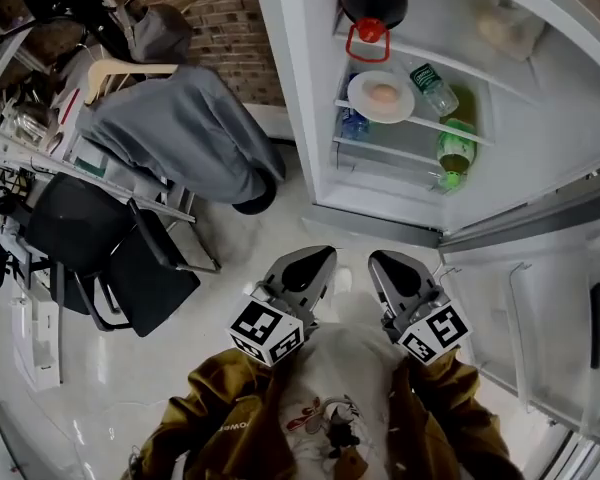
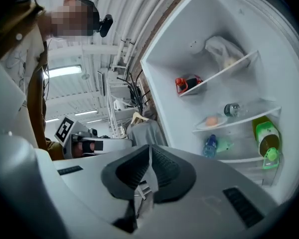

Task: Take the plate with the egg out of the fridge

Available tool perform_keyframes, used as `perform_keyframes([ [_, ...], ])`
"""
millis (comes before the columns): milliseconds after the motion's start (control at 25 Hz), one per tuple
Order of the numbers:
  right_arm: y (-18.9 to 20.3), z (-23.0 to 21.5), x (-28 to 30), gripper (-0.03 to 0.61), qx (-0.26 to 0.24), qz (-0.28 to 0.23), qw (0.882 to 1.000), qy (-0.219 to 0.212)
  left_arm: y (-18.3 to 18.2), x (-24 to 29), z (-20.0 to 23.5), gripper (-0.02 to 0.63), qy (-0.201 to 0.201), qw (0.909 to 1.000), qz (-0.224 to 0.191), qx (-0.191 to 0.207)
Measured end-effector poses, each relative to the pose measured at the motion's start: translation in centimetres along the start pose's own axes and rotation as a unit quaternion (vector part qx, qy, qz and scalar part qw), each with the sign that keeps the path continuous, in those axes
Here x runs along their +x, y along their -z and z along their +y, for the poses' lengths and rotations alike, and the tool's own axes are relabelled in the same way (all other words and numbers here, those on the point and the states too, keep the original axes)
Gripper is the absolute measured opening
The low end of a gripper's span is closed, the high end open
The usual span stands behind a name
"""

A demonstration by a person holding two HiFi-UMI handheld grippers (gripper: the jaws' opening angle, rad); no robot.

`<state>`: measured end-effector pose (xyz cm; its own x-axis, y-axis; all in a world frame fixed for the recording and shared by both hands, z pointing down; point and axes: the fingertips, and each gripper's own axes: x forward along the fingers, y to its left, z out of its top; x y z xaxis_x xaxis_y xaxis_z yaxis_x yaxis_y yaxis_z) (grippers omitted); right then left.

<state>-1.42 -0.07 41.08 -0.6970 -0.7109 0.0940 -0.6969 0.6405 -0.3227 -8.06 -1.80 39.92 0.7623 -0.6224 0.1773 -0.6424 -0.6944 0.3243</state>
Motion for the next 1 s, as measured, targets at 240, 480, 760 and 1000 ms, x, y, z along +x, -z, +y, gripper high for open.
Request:
perform_keyframes([
  [240,-1.7,-5.8,3.2,0.005,0.041,-0.016,0.996,0.077,-0.7,5.2,1.5,0.008,0.011,0.9998,0.014,0.005],
  [480,-4.4,-8.8,4.5,0.006,0.126,-0.079,0.988,0.042,-1.8,9.0,2.4,0.008,0.004,0.9999,-0.007,0.009],
  [760,-4.0,-11.7,6.8,0.052,0.228,-0.093,0.969,0.033,-3.4,9.4,2.2,0.011,-0.001,0.9985,-0.045,0.031],
  [1000,-3.5,-14.2,8.5,0.054,0.319,-0.098,0.942,0.040,-3.6,9.5,4.1,0.009,-0.037,0.9977,-0.055,0.013],
])
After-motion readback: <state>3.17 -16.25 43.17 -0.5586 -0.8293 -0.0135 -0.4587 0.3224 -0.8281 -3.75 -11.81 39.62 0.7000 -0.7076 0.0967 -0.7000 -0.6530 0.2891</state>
